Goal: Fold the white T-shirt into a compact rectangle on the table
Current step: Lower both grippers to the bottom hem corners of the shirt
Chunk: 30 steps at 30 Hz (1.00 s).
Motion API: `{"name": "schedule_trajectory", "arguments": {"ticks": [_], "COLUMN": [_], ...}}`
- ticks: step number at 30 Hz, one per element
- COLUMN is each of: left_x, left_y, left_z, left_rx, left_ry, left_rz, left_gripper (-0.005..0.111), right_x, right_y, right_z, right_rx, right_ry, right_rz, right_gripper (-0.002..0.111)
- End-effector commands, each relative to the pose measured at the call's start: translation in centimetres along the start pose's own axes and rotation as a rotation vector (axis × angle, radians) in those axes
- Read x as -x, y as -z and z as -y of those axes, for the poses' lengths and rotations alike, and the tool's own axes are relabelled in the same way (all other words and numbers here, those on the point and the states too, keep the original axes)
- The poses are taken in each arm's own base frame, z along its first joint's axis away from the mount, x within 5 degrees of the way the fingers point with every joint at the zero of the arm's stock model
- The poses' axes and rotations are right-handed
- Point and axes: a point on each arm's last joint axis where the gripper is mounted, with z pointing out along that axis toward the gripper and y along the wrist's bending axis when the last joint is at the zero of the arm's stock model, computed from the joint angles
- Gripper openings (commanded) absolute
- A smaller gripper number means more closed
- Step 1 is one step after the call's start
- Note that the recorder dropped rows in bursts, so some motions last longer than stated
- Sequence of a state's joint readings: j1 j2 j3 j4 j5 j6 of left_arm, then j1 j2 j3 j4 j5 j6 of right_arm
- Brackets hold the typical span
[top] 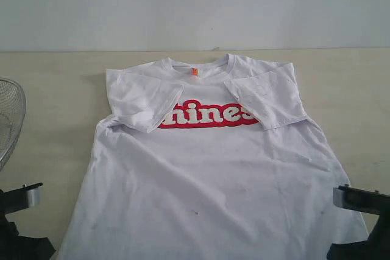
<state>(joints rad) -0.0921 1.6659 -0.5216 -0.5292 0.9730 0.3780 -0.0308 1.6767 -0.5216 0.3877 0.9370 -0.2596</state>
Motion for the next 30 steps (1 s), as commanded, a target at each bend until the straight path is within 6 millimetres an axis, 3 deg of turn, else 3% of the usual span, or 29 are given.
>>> {"name": "schedule_trajectory", "arguments": {"ticks": [1, 5, 9, 15, 30], "left_x": [0.3, 0.3, 0.4, 0.9, 1.6], "left_y": [-0.1, -0.1, -1.6, -3.1, -3.2], "left_z": [0.4, 0.6, 2.1, 1.4, 1.9], "left_rx": [-0.042, -0.056, -0.010, 0.018, -0.046], "left_ry": [0.037, 0.034, -0.005, 0.090, 0.129], "left_rz": [0.018, 0.022, 0.001, -0.067, -0.006], "left_gripper": [0.051, 0.051, 0.051, 0.051, 0.051], "right_x": [0.6, 0.6, 0.6, 0.6, 0.9], "right_y": [0.1, 0.1, 0.1, 0.1, 0.3], "right_z": [0.3, 0.3, 0.3, 0.3, 0.1], "right_rx": [-0.021, -0.020, -0.018, -0.016, 0.000], "right_ry": [0.008, 0.007, 0.006, 0.003, 0.006], "right_rz": [0.061, 0.061, 0.063, 0.066, 0.086], "right_gripper": [0.058, 0.058, 0.058, 0.058, 0.058]}}
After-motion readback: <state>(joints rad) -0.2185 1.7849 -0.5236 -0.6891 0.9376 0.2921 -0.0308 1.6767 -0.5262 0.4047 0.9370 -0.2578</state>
